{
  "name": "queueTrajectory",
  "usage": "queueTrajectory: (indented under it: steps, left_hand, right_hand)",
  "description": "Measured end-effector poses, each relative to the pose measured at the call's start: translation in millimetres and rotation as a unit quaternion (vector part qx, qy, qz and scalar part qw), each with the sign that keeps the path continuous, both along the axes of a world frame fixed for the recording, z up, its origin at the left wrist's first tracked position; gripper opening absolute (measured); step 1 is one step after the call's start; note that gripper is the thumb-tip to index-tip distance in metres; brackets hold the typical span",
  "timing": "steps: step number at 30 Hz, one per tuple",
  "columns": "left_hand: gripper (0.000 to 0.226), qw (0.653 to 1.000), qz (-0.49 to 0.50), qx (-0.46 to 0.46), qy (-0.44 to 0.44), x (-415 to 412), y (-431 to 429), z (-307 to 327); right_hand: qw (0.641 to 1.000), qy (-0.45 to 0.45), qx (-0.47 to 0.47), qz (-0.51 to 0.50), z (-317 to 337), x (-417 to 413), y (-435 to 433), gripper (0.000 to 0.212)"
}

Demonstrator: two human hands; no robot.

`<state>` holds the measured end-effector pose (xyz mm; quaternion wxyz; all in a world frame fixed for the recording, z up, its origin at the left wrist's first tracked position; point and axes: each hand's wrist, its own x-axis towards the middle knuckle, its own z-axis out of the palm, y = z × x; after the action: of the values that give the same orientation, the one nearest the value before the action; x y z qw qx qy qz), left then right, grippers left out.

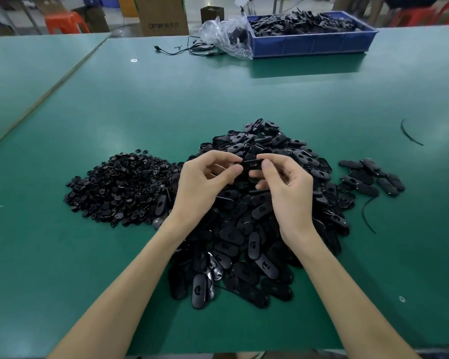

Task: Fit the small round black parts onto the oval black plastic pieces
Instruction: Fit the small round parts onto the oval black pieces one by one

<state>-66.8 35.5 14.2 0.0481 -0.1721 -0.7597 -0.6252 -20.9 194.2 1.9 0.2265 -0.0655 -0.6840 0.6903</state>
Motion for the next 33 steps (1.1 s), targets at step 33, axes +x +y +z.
queueTrajectory:
  steps: [33]
  left_hand:
    - [0.026,0.973,-0.087,0.136,-0.166,0.0,-20.9,-5.5]
  right_hand:
    - [0.999,-0.001,0.033,0.021,-2.9,2.2,-5.3,0.035]
